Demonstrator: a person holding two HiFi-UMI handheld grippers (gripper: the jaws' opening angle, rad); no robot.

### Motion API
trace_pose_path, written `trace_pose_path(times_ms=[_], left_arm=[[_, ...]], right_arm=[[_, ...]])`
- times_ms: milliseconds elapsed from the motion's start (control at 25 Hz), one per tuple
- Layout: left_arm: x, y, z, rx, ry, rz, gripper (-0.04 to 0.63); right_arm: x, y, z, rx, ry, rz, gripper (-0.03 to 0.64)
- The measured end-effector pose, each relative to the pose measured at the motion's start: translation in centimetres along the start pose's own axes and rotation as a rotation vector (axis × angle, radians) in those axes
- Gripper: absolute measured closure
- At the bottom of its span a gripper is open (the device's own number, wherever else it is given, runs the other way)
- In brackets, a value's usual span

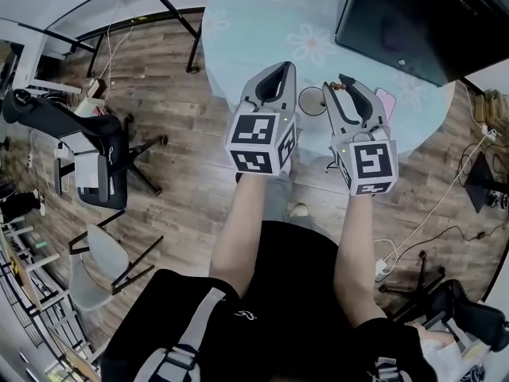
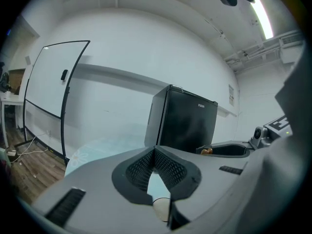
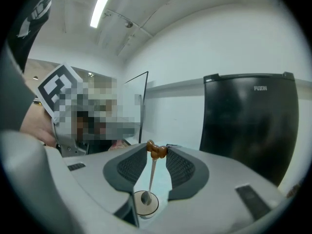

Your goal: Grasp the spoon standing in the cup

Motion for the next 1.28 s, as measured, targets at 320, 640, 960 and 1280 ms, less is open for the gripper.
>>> trace_pose_path(times_ms=[320,640,960,1280], left_arm=[[2.3,2.3,-2.5,-0.029,-0.013,-0.071,0.594],[4.9,3.7,-5.5,-0.057,-0.031,-0.131,0.594],[7.2,4.3,-7.3,-0.074,-0.035,-0.171,0.594],[7.8,4.6,-8.3,-0.082,-0.045,-0.186,0.594]], right_arm=[[2.7,3.3,-1.2,0.01,-0.023,-0.074,0.486],[6.0,5.7,-1.5,0.022,-0.022,-0.14,0.488],[8.6,6.5,-1.1,0.033,-0.013,-0.163,0.489],[9.9,6.8,-1.5,0.04,-0.028,-0.172,0.489]])
Point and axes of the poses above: the fingertips, and each gripper's own axes: x backward along the fingers, z to its left, y out of its top, the point moved 2 cm from there along x, backward along the fingers, and after that the axes turned 12 degrees about x, right-handed, at the moved point
